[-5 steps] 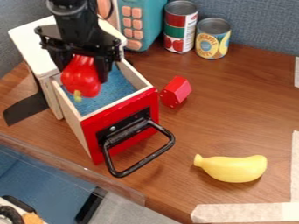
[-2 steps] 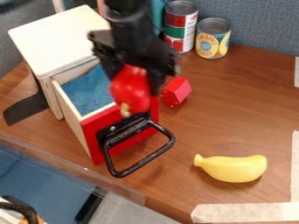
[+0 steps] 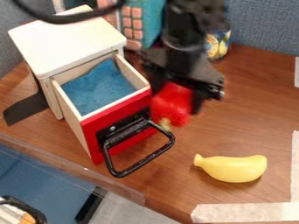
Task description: Take the red object out of the drawer
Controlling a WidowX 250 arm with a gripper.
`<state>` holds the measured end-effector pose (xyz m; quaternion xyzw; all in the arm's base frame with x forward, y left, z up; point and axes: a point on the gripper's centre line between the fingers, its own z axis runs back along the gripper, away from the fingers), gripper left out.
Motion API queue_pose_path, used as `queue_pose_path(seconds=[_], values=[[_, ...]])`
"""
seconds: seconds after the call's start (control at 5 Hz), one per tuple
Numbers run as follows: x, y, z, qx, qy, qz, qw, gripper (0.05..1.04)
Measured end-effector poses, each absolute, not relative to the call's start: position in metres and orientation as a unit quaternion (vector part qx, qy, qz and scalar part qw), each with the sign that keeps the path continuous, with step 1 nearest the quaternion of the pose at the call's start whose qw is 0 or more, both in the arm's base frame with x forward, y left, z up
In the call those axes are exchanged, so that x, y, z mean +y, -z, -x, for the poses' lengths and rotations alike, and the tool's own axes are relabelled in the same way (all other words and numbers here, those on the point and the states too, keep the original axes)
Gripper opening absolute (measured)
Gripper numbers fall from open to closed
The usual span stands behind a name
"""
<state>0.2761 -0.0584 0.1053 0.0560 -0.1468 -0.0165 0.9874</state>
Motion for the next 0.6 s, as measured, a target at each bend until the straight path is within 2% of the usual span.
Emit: queue_pose_path(seconds=[0.4,0.6], values=[[-0.084,-0.086,-0.317,-0.143,0.033,-0.072,0.987,0.802],[-0.094,-0.07,-0.332,-0.125,0.041,-0.067,0.989,0.802]])
